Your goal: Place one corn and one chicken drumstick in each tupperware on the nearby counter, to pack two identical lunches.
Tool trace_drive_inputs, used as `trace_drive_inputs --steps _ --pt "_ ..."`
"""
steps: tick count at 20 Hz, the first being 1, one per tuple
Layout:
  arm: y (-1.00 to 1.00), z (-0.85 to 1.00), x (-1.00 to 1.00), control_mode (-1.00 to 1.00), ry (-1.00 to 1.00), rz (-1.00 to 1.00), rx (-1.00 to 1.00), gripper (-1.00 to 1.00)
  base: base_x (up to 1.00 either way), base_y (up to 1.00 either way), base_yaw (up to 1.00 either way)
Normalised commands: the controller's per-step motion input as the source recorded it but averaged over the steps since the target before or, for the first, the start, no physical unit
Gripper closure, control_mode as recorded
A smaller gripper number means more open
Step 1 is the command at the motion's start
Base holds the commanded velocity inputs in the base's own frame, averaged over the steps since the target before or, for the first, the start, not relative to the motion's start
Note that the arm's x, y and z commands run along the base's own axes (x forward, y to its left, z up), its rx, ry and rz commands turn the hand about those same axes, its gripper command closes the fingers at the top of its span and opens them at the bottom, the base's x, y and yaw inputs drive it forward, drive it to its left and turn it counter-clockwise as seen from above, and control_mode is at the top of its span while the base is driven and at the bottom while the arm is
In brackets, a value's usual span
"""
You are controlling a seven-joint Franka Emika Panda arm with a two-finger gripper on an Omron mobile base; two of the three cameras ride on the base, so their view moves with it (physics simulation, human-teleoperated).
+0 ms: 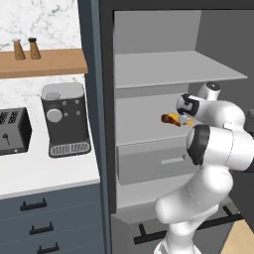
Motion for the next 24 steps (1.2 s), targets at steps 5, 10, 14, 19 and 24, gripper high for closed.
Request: trace_drive_inputs --steps 5,10,14,19,24 --pt "-0.13 -0.09 0.19 -1.00 0.00 0.01 -0.04 -1.00 0.00 0.00 0.00" --pt "0.00 -0.03 0.18 -1.00 0.00 0.00 -0.03 -1.00 0.00 0.00 0.00" --pt "0.00 -0.18 0.04 -1.00 0.00 0.00 -0.04 -1.00 0.00 0.00 0.00" --pt "0.00 -0.13 0.00 -1.00 0.00 0.00 -0.03 -1.00 0.00 0.00 0.00" --pt "0.08 -0.27 0.00 -1.00 0.00 0.00 -0.06 1.00 0.00 0.00 0.00"
